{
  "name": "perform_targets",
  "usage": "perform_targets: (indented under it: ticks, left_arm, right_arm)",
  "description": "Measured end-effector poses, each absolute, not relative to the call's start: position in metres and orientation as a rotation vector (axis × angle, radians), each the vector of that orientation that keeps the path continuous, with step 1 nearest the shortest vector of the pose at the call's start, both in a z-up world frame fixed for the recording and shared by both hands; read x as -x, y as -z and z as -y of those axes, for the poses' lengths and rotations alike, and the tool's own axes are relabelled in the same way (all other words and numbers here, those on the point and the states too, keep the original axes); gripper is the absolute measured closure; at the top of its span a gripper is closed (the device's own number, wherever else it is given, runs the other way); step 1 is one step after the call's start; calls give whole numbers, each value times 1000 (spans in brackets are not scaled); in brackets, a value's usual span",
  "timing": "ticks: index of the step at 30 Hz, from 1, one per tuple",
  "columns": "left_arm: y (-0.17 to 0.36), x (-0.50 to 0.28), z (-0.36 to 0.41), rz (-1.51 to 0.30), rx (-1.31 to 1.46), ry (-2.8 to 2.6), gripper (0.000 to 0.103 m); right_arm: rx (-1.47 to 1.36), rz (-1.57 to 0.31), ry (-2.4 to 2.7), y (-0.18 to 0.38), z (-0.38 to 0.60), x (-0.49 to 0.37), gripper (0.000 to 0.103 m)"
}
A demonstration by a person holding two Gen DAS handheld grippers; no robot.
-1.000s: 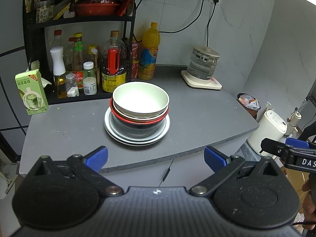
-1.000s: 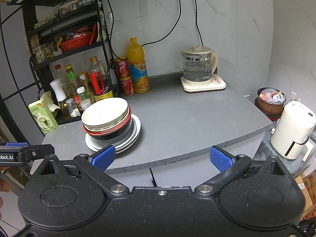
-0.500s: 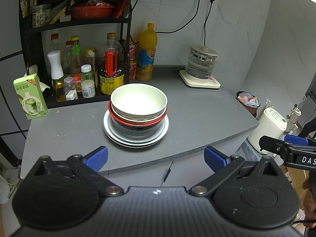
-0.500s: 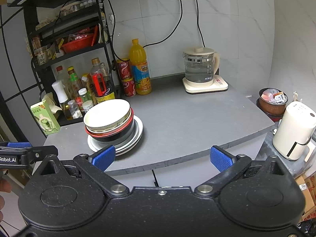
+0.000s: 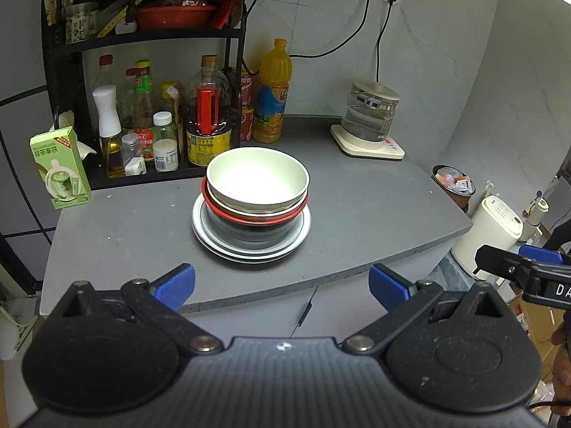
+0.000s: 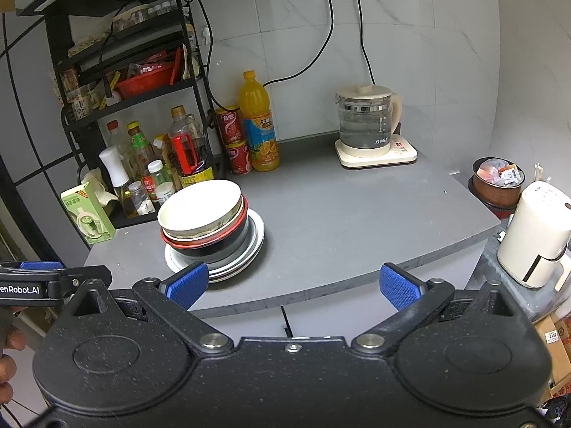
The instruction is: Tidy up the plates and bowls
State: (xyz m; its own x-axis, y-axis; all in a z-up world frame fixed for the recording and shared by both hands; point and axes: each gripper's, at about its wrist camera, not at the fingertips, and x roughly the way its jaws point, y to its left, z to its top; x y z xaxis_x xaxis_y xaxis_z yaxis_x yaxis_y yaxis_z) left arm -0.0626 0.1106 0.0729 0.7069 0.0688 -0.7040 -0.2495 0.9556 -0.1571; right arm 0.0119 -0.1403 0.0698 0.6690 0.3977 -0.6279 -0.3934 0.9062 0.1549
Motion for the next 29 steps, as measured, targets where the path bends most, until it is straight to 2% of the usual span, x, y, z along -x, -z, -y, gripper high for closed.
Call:
perform_targets:
  ticks: [29]
  left_arm:
    - [-67, 51, -124, -795, 263, -175, 0]
  right_arm:
    - [-10, -732, -438, -68, 138, -22, 0]
